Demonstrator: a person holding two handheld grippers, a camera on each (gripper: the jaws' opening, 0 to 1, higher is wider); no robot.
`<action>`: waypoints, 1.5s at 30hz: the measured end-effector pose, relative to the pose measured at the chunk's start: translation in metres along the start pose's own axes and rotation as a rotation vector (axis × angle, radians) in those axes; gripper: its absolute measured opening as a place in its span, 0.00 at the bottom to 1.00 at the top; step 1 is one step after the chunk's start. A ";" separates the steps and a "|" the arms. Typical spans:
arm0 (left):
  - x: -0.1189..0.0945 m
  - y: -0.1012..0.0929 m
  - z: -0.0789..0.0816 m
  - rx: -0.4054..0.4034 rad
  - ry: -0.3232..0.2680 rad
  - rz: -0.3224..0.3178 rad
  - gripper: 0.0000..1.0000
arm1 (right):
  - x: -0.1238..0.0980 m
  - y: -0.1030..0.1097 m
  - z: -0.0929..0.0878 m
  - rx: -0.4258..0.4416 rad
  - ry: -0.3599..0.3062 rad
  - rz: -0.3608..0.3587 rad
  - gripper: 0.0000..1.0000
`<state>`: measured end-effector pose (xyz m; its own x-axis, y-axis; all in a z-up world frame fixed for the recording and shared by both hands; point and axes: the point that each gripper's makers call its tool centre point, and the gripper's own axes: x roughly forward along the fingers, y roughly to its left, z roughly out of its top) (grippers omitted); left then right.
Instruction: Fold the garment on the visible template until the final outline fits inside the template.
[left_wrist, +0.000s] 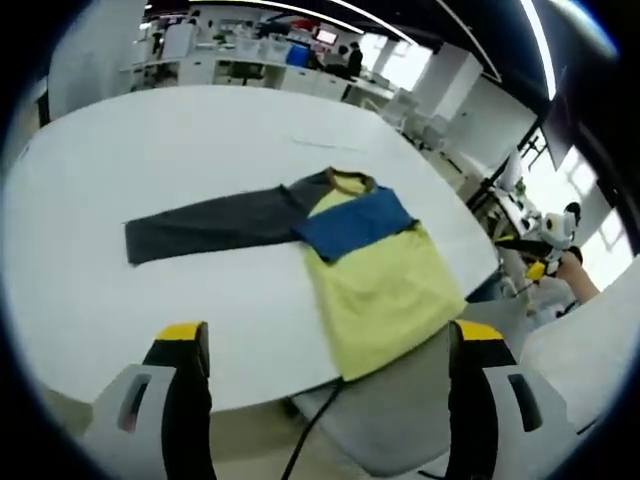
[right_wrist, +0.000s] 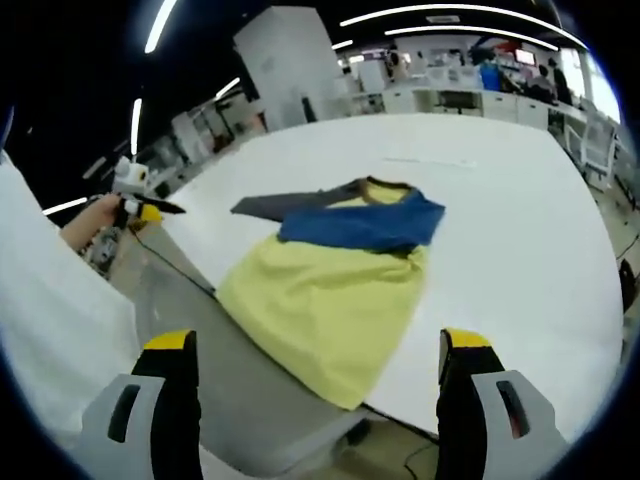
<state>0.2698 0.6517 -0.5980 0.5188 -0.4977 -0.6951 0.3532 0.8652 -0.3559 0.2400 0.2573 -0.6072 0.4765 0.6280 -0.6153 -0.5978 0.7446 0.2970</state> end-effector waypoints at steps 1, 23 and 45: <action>0.000 0.004 0.002 -0.005 -0.003 0.007 0.95 | 0.002 -0.001 0.000 0.001 0.000 0.001 0.99; 0.016 0.050 0.021 -0.065 -0.029 0.061 0.95 | 0.020 -0.021 0.003 0.033 0.036 -0.006 0.99; 0.018 0.098 0.036 -0.096 -0.013 0.099 0.94 | 0.033 -0.027 -0.001 0.086 0.039 -0.037 0.99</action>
<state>0.3411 0.7252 -0.6227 0.5576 -0.4102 -0.7216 0.2240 0.9115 -0.3451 0.2707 0.2577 -0.6364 0.4704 0.5919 -0.6545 -0.5223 0.7846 0.3341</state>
